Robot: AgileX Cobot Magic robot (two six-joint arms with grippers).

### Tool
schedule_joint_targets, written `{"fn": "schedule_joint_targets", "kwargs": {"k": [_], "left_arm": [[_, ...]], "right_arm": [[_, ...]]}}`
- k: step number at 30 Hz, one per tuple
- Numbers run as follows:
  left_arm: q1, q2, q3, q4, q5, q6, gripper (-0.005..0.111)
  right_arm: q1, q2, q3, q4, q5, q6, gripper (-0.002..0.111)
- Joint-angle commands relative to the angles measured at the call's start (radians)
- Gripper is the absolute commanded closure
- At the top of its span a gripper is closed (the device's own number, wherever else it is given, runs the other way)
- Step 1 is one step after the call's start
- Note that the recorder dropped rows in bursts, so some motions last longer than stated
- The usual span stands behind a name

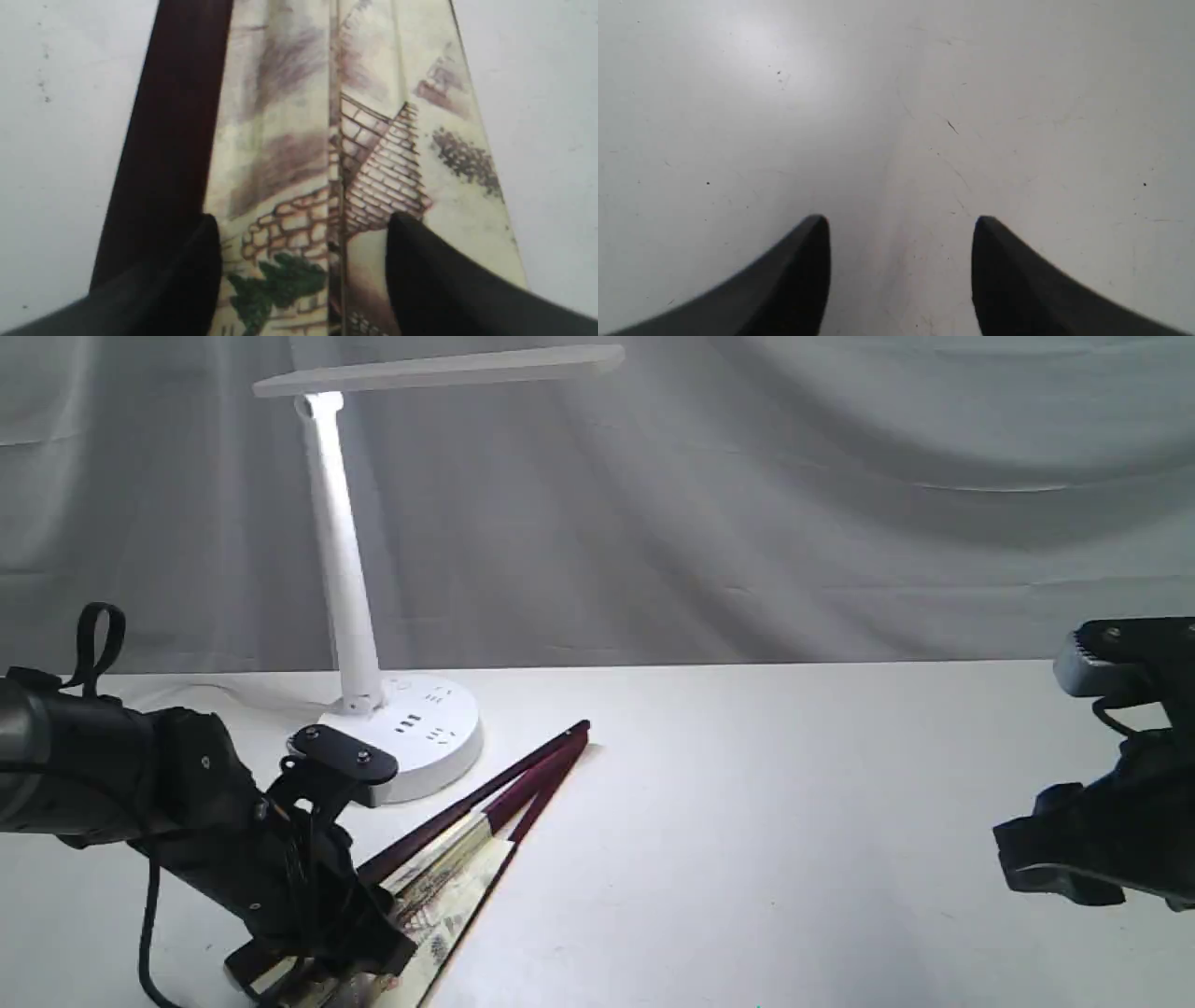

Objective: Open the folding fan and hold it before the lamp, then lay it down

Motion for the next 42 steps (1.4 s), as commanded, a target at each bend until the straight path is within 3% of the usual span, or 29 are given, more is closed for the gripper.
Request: {"fn": "schedule_joint_targets", "kwargs": {"k": [1,10,20,24,33,42], "left_arm": [[-0.005,0.004,-0.004,-0.007,0.011,0.084,0.053],[-0.005,0.004,-0.004,-0.007,0.093,0.348,0.072],[-0.013,0.004,-0.004,-0.007,0.212,0.673,0.071],[-0.062,0.004,-0.004,-0.007,0.238,0.882,0.064],[-0.190,0.004,-0.004,-0.007,0.045,1.064,0.058],[-0.203,0.004,-0.004,-0.048,-0.008,1.377,0.058]], "right_arm": [[0.004,-0.002,-0.005,0.011,0.002,-0.009,0.061],[0.004,-0.002,-0.005,0.010,-0.002,-0.020,0.061],[0.004,-0.002,-0.005,0.018,-0.002,-0.043,0.061],[0.004,-0.002,-0.005,0.018,-0.002,-0.066,0.061],[0.004,-0.002,-0.005,0.072,-0.002,-0.141,0.061],[0.004,-0.002,-0.005,0.206,0.053,-0.296,0.061]]}}
